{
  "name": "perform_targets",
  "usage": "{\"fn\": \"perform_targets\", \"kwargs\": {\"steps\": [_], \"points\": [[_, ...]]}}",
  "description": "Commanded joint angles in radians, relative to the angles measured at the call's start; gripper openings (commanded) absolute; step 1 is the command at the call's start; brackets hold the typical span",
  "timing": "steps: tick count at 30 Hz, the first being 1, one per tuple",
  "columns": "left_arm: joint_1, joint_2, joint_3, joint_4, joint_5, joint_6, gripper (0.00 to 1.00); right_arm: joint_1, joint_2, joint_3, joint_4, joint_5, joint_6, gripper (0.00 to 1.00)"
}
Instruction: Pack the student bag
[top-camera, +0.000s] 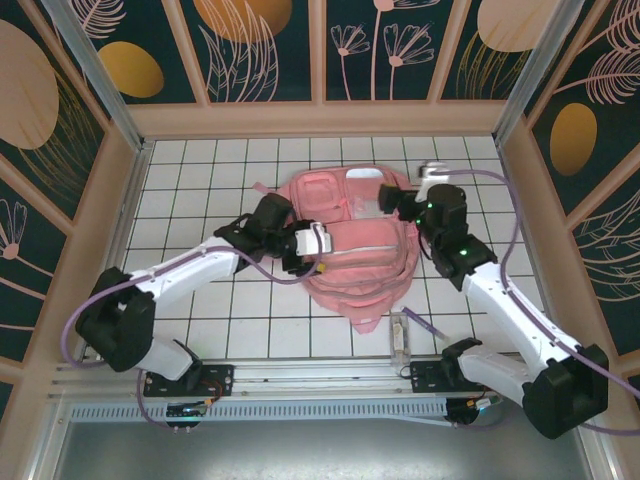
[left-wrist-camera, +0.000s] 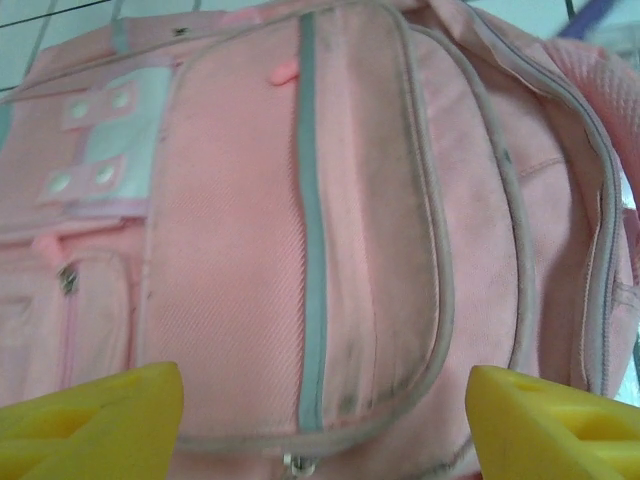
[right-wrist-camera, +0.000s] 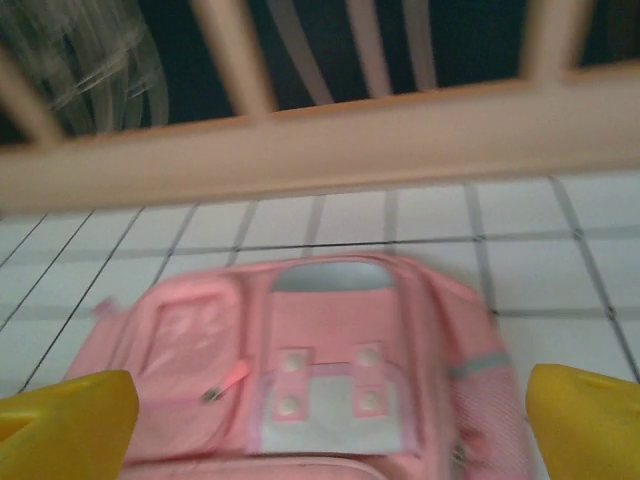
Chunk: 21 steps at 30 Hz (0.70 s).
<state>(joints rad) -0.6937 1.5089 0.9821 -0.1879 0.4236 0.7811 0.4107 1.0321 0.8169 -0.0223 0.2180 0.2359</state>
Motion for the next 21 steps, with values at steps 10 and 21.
{"fn": "perform_targets", "kwargs": {"steps": [10, 21], "points": [[-0.074, 0.249, 0.18, -0.058, -0.172, 0.005, 0.41, -0.137, -0.031, -0.037, -0.462, 0.011, 0.483, 0.95], [-0.065, 0.23, 0.279, -0.025, -0.086, -0.247, 0.01, 0.058, -0.025, -0.136, -0.849, -0.117, 0.742, 0.88]]}}
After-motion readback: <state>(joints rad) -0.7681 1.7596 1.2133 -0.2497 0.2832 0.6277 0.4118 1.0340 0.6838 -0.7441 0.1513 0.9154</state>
